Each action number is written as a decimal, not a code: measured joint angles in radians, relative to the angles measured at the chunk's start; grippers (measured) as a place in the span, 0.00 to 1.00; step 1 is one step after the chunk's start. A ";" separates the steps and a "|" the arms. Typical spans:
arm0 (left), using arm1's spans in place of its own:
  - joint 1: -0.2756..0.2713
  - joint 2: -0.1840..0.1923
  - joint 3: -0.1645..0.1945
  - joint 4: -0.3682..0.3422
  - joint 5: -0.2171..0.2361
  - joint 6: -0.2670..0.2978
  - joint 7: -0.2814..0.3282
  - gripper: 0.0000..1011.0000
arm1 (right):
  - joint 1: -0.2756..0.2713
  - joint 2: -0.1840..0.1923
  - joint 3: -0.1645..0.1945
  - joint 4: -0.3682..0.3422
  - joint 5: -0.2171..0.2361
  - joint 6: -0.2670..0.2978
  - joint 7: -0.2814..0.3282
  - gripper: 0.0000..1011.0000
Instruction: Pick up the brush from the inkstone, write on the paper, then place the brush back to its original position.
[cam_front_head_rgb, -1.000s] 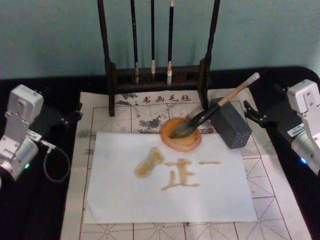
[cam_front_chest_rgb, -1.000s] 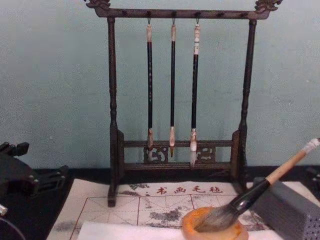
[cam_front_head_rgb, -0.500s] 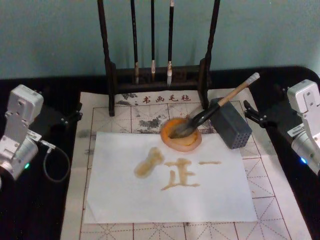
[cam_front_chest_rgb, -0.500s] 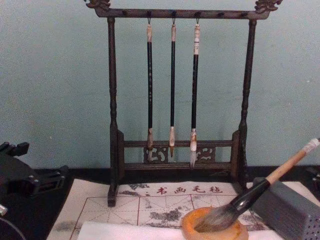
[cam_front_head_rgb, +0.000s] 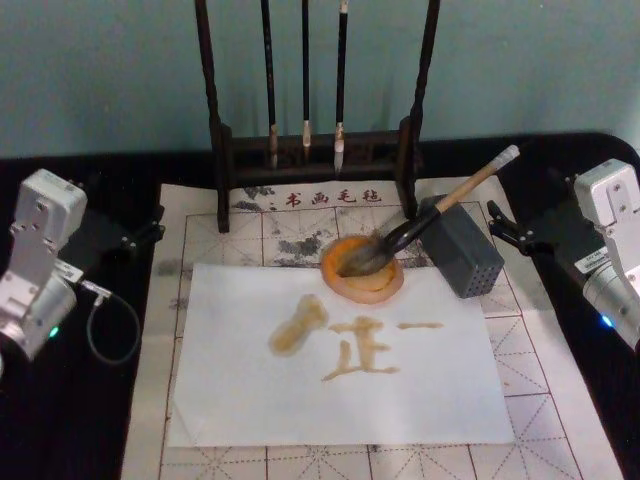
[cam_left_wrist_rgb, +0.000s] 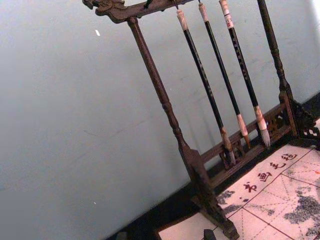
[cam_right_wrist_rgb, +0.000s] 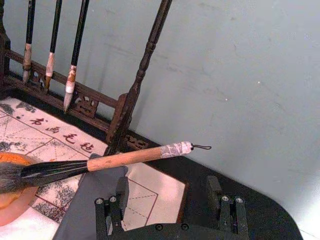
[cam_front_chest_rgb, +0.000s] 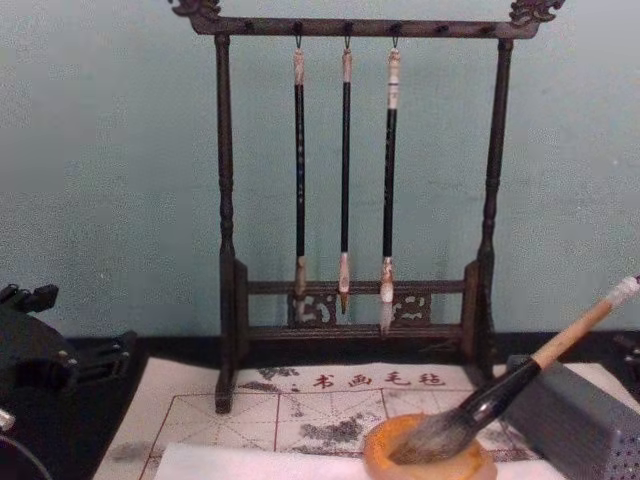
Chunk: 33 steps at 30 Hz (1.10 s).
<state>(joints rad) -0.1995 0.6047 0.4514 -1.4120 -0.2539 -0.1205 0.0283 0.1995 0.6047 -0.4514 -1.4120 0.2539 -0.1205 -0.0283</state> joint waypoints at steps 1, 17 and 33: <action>0.000 0.000 0.000 0.000 0.000 0.000 0.000 0.99 | 0.000 0.000 0.000 0.000 0.000 0.000 0.000 0.99; 0.000 0.000 0.000 0.000 0.000 0.000 0.000 0.99 | 0.000 0.000 0.000 0.000 0.000 0.000 0.000 0.99; 0.000 0.000 0.000 0.000 0.000 0.000 0.000 0.99 | -0.018 -0.013 0.040 -0.018 0.058 0.023 0.052 0.99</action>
<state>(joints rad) -0.1995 0.6047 0.4514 -1.4120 -0.2539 -0.1205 0.0283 0.1811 0.5912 -0.4113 -1.4299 0.3122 -0.0973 0.0240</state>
